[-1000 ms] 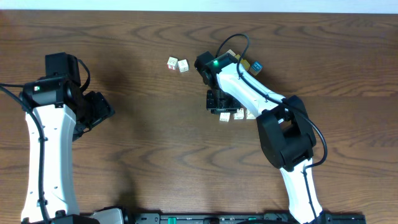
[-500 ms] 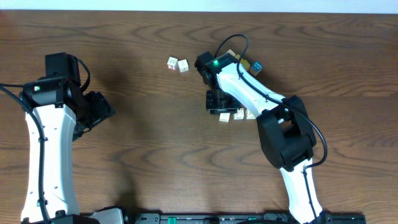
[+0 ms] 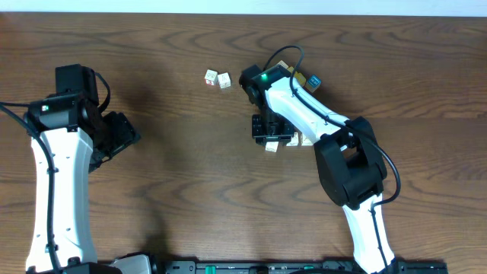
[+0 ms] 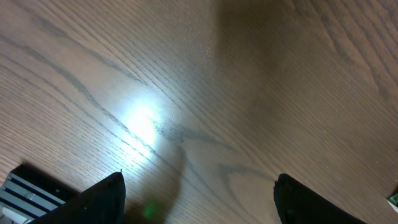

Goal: Lift 3 blocks
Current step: 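Lower the 8 block beside the O block with the right gripper, then open the right gripper and raise it back away from the blocks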

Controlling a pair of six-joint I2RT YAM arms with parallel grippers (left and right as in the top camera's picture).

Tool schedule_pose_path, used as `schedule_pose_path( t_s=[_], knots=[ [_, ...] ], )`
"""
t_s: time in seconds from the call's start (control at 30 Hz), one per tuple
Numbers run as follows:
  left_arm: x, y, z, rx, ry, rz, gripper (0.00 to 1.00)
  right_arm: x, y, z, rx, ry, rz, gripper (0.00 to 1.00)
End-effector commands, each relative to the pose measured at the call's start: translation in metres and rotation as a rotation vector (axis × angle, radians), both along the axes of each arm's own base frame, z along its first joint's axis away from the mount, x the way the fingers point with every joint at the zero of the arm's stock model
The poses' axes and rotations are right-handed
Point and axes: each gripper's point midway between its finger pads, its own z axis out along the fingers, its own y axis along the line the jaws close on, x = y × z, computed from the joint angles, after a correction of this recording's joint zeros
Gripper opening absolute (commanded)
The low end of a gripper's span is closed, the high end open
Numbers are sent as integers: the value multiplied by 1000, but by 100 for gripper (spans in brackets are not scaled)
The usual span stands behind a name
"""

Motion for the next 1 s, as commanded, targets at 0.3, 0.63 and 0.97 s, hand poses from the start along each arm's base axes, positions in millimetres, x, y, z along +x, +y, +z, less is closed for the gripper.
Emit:
schedule_pose_path(
  t_s=[0.3,0.63,0.97],
  knots=[
    [1,2,6,8,-14,14,77,1,2,11,41,-7,-10,43],
    [1,2,6,7,-14,14,77,1,3,11,42,-11,-12,33],
    [1,2,6,8,-14,14,77,10,7,10,62,-44,-12,29]
  ],
)
